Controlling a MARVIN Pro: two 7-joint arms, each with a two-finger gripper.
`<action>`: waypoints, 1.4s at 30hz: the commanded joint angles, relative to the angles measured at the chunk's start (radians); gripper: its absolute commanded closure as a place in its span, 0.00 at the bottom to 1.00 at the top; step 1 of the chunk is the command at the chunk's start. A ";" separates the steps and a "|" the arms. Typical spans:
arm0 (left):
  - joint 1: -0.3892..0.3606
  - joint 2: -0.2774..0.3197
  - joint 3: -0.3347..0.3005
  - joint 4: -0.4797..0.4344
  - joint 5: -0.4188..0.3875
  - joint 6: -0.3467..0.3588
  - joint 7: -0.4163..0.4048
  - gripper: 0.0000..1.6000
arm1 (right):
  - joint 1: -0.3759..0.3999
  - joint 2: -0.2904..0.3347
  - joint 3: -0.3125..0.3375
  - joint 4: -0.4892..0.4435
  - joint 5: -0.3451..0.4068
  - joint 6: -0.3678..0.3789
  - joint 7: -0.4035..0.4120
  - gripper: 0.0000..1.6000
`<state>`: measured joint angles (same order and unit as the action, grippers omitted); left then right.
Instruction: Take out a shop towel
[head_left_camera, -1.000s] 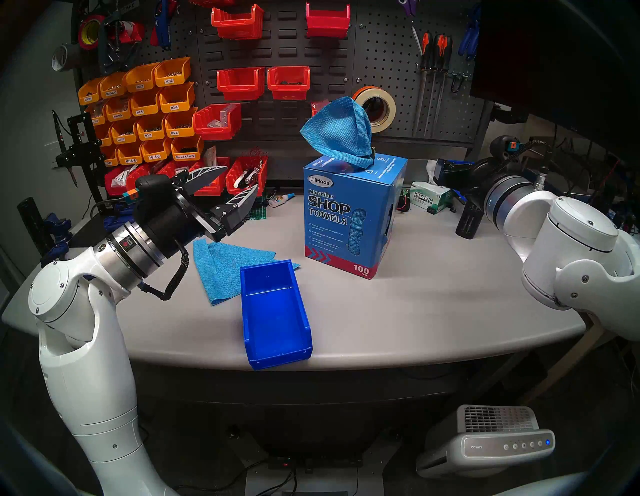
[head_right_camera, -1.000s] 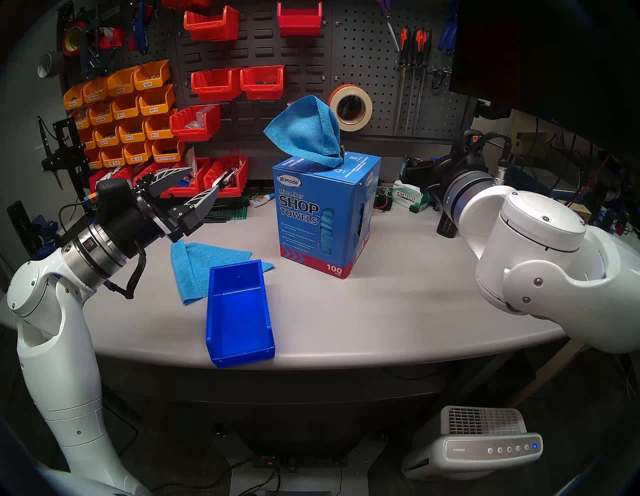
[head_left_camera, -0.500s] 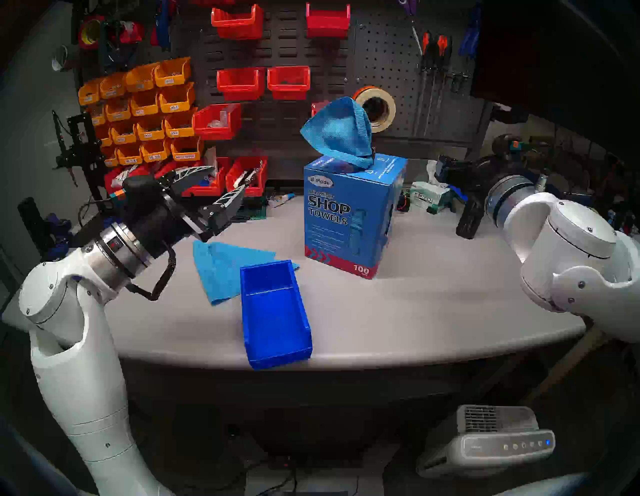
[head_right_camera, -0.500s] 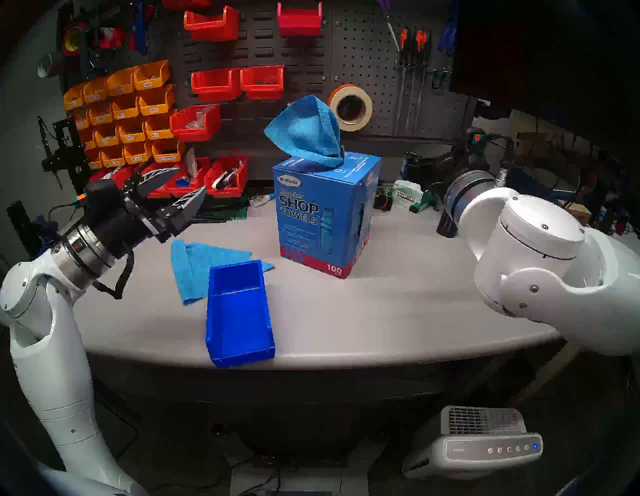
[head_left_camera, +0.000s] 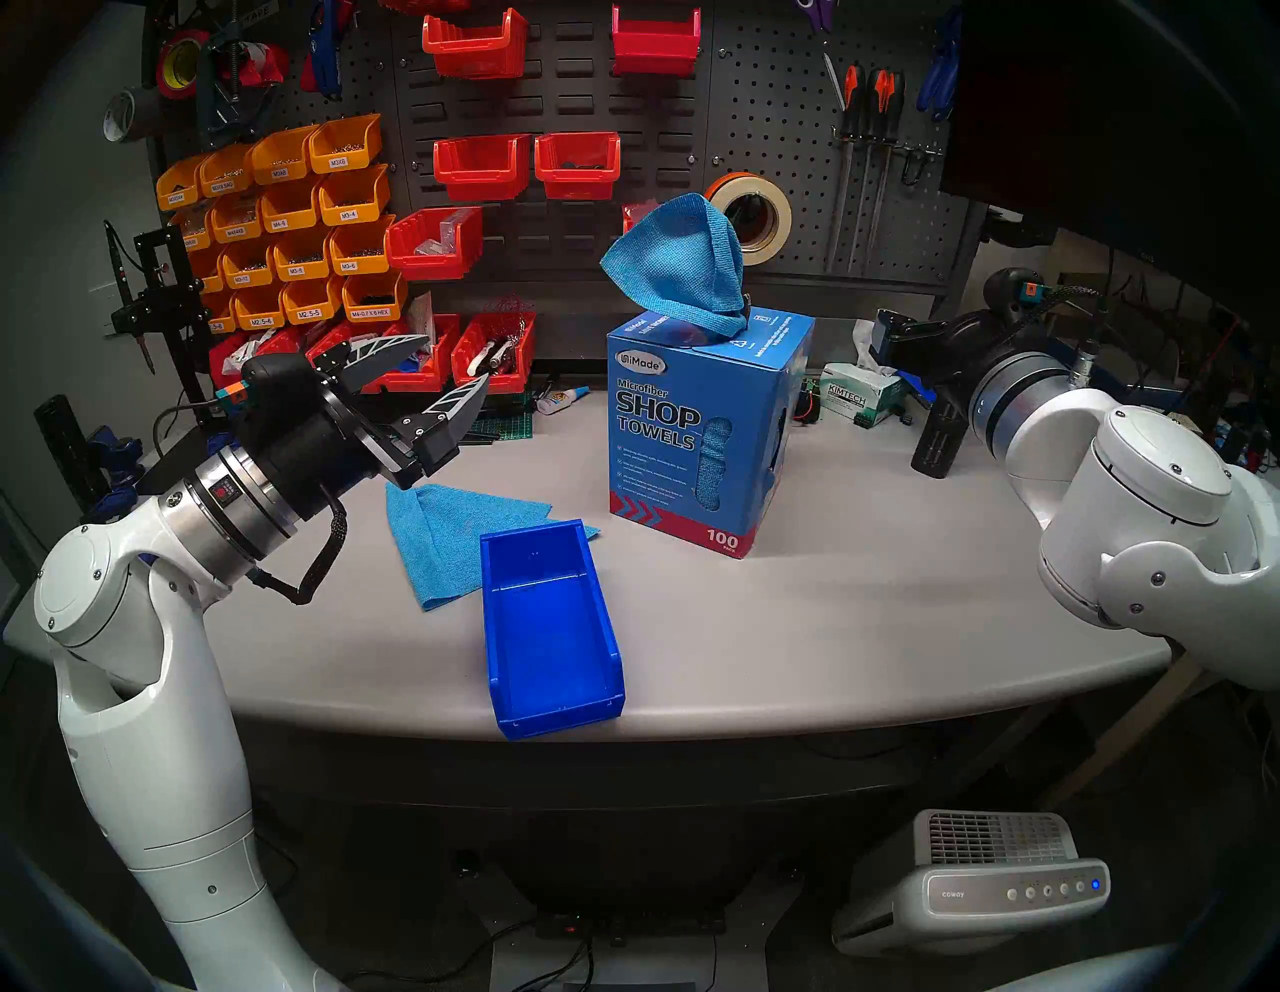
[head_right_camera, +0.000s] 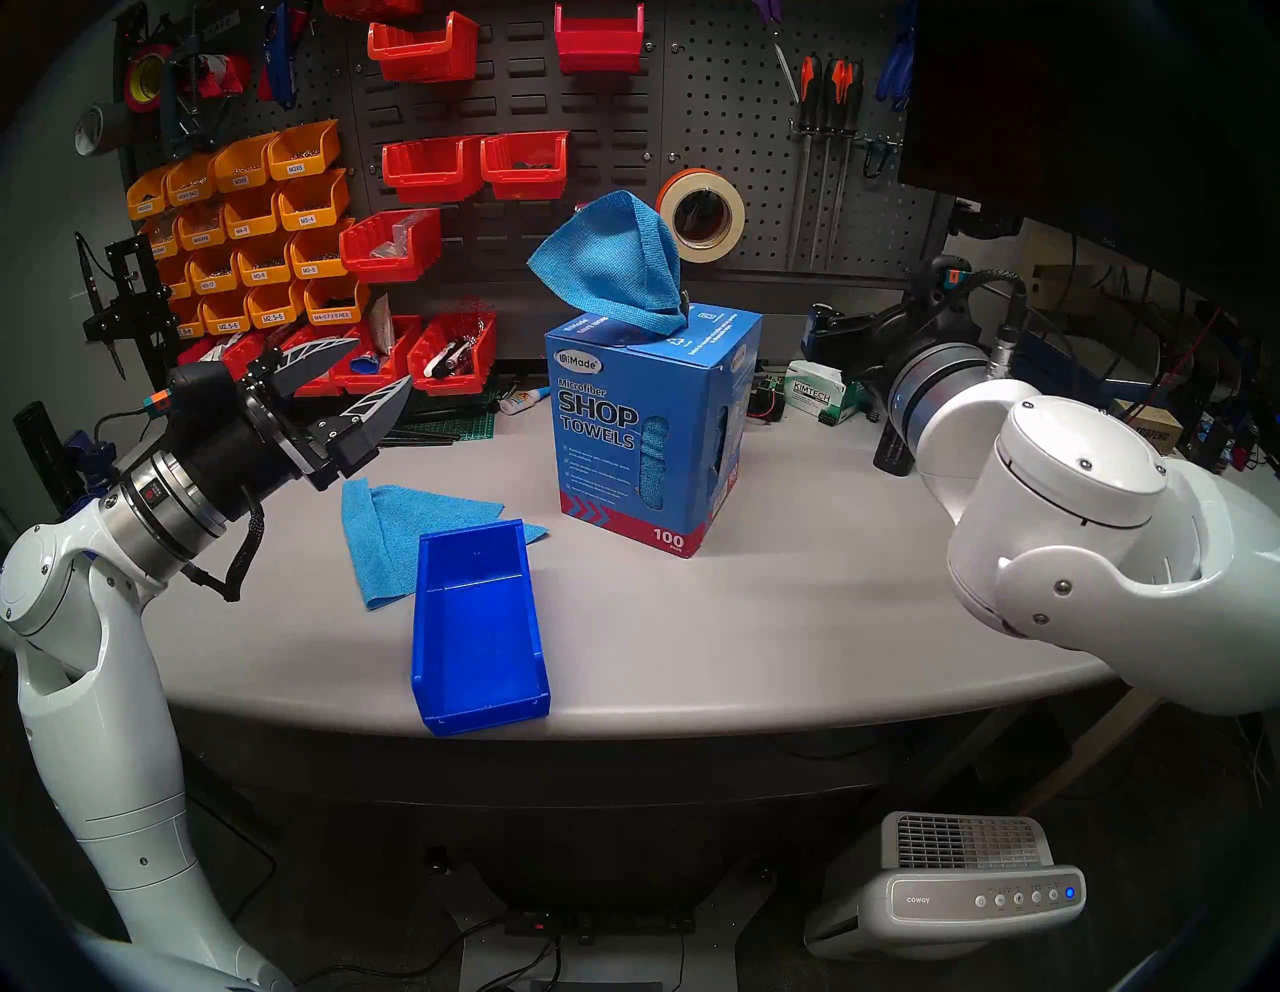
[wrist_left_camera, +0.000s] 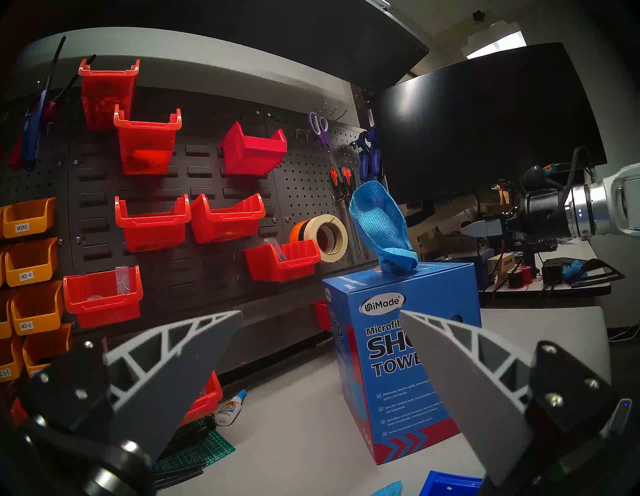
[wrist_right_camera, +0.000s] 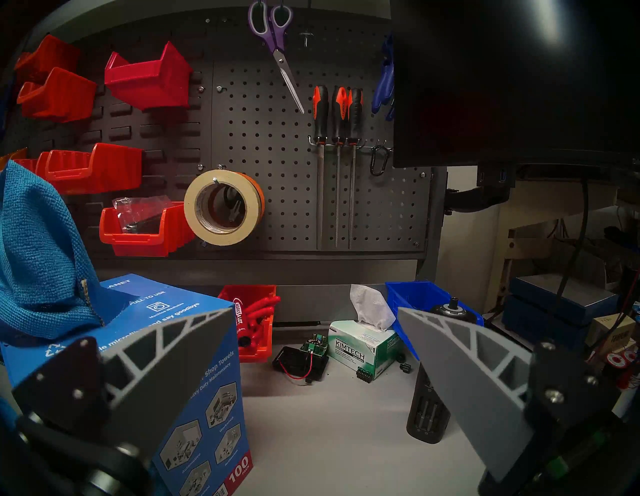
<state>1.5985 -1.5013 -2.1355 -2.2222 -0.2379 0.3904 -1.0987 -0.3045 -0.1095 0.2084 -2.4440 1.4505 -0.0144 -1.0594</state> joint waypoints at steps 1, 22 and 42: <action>-0.021 -0.004 -0.001 -0.015 -0.012 0.001 0.003 0.00 | 0.015 0.005 0.016 0.001 -0.037 -0.006 -0.003 0.00; -0.022 -0.007 -0.002 -0.015 -0.011 0.001 0.001 0.00 | 0.017 0.005 0.004 0.001 -0.057 -0.015 -0.004 0.00; -0.023 -0.010 -0.003 -0.016 -0.010 0.001 0.001 0.00 | 0.018 0.006 -0.004 0.001 -0.070 -0.023 -0.005 0.00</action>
<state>1.5963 -1.5104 -2.1399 -2.2205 -0.2371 0.3905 -1.0996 -0.3046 -0.1077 0.1850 -2.4440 1.4092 -0.0317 -1.0612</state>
